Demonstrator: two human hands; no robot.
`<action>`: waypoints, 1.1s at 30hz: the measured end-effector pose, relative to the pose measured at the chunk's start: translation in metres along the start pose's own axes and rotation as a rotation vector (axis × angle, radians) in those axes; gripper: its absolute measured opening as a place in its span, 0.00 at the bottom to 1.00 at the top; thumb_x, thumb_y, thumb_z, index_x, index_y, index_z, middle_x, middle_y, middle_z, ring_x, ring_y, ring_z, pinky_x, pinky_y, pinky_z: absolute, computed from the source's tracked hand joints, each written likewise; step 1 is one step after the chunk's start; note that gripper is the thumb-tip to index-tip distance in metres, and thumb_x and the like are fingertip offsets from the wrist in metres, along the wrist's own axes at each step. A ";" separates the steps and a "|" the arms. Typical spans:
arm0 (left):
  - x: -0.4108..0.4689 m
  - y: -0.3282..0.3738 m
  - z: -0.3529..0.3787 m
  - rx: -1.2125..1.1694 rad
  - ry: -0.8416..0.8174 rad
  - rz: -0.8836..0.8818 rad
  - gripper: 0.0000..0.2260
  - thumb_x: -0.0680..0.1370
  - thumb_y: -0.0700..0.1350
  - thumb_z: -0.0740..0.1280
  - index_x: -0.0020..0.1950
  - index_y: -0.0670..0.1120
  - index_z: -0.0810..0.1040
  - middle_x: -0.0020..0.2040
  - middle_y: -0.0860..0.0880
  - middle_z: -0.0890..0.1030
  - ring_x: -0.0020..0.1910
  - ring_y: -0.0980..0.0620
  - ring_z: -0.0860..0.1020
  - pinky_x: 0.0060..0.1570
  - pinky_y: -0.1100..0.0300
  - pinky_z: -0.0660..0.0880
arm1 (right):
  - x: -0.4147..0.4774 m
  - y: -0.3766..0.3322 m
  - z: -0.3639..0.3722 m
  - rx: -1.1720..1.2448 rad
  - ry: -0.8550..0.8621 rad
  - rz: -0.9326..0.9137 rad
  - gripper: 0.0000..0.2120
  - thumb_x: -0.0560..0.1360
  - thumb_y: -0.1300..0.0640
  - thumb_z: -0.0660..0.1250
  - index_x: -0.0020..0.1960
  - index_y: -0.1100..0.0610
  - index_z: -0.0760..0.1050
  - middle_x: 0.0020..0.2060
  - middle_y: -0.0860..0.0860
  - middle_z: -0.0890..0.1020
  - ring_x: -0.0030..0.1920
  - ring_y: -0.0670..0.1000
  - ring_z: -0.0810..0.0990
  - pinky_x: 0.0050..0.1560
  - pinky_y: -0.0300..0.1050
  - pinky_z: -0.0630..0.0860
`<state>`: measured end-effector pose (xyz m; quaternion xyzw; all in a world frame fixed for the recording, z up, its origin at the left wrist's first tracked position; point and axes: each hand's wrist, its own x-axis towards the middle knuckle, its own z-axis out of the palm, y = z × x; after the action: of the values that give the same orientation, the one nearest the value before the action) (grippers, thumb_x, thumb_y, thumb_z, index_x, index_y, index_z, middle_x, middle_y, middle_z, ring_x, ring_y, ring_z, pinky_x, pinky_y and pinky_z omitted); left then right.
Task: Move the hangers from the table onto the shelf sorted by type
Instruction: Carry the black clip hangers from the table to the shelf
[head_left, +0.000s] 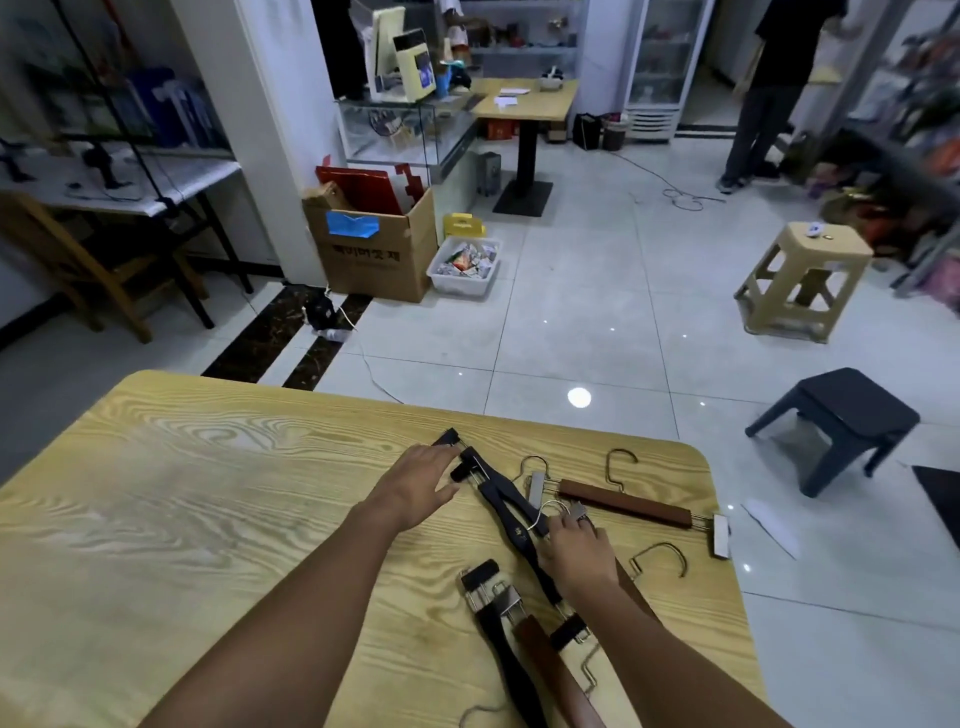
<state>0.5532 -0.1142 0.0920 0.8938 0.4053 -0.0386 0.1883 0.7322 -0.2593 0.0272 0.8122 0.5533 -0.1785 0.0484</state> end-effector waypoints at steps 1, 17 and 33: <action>0.006 -0.004 0.001 -0.006 -0.009 0.010 0.24 0.81 0.51 0.58 0.76 0.51 0.57 0.75 0.50 0.62 0.74 0.49 0.57 0.73 0.57 0.54 | 0.003 -0.003 0.005 -0.002 -0.015 -0.002 0.21 0.81 0.50 0.59 0.71 0.56 0.63 0.71 0.56 0.67 0.71 0.56 0.65 0.70 0.52 0.61; 0.064 -0.057 0.027 -0.029 -0.115 0.111 0.24 0.82 0.51 0.57 0.76 0.50 0.57 0.75 0.52 0.62 0.74 0.51 0.57 0.73 0.58 0.52 | 0.043 -0.034 0.053 -0.004 0.008 0.233 0.16 0.77 0.58 0.65 0.63 0.57 0.65 0.60 0.53 0.77 0.64 0.54 0.72 0.66 0.46 0.65; 0.091 -0.056 0.016 -0.029 -0.105 0.177 0.23 0.81 0.53 0.57 0.75 0.51 0.59 0.74 0.51 0.65 0.73 0.49 0.60 0.71 0.57 0.57 | 0.040 -0.031 0.046 -0.018 0.055 0.191 0.23 0.73 0.67 0.65 0.66 0.60 0.64 0.63 0.56 0.72 0.64 0.55 0.70 0.64 0.46 0.66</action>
<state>0.5744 -0.0216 0.0399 0.9199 0.3149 -0.0628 0.2250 0.7059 -0.2248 -0.0255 0.8653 0.4762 -0.1458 0.0573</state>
